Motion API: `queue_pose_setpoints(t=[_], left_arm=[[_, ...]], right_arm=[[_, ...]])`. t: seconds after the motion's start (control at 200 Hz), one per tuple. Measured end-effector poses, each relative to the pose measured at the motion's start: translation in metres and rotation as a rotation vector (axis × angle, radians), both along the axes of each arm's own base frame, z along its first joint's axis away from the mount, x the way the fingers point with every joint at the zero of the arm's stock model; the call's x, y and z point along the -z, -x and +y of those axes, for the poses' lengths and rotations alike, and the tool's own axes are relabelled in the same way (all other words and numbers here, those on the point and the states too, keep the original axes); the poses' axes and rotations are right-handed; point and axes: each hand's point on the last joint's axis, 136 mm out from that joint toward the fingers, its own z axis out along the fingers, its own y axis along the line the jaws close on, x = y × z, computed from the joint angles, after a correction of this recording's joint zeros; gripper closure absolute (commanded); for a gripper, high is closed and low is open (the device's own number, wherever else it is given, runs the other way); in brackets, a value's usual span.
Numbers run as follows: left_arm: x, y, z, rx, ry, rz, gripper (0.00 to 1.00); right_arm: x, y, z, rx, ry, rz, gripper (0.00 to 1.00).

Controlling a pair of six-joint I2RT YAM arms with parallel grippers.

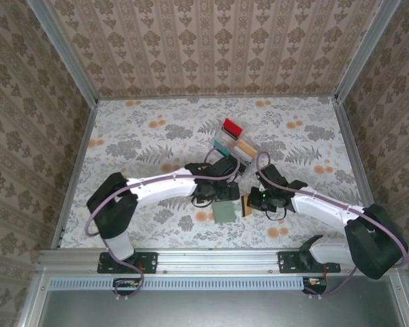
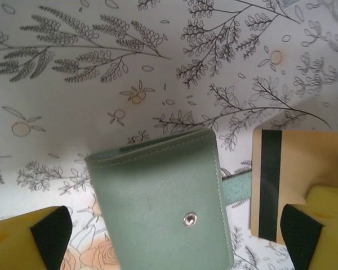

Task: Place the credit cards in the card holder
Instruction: Open the card holder at the center of the table.

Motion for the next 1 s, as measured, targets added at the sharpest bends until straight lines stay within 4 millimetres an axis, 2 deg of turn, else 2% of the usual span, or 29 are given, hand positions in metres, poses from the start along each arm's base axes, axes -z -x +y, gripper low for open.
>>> queue_pose_setpoints(t=[0.19, 0.595, 0.855, 1.0], left_arm=[[0.011, -0.008, -0.002, -0.008, -0.122, 0.015, 0.00], [0.040, -0.006, 0.005, -0.005, -0.277, 0.089, 0.00], [0.042, -0.001, 0.013, -0.001, -0.321, 0.101, 0.13], [0.037, -0.001, 0.015, 0.000, -0.330, 0.082, 0.16]], right_arm=[[0.004, 0.000, 0.000, 0.001, -0.022, -0.019, 0.96], [0.006, -0.001, 0.003, -0.005, -0.044, -0.032, 0.96], [0.007, -0.002, 0.003, -0.007, -0.043, -0.033, 0.97], [0.007, -0.002, 0.002, -0.004, -0.037, -0.036, 0.97]])
